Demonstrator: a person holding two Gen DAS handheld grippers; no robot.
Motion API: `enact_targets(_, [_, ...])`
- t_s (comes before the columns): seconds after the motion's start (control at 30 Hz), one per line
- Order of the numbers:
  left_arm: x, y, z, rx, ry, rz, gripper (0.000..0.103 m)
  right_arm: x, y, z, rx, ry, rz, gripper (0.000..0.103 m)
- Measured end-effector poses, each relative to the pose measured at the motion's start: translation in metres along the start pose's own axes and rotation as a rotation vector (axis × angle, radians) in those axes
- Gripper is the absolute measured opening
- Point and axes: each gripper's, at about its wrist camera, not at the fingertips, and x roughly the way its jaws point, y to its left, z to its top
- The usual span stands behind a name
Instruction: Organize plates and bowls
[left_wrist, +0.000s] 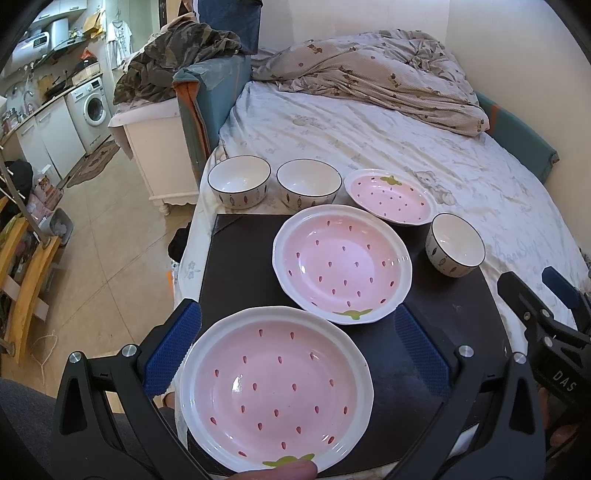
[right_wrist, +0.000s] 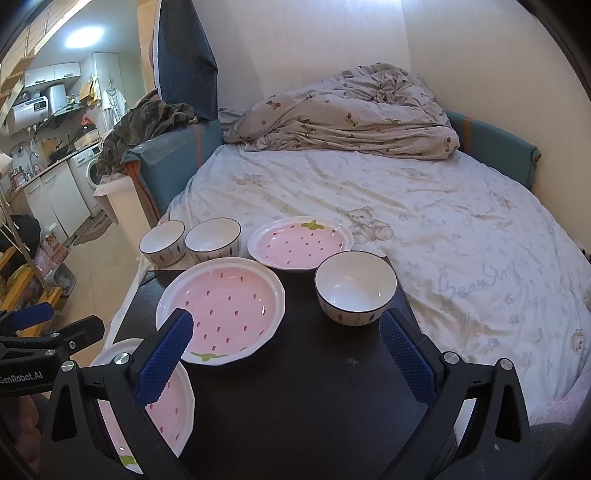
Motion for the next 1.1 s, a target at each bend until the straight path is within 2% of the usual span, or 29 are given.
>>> enact_targets(1.1, [-0.0013, 0.0034, 0.0006, 0.003, -0.005, 0.003, 0.103, -0.0027, 0.0003, 0.0005, -0.005, -0.010, -0.005, 0.103])
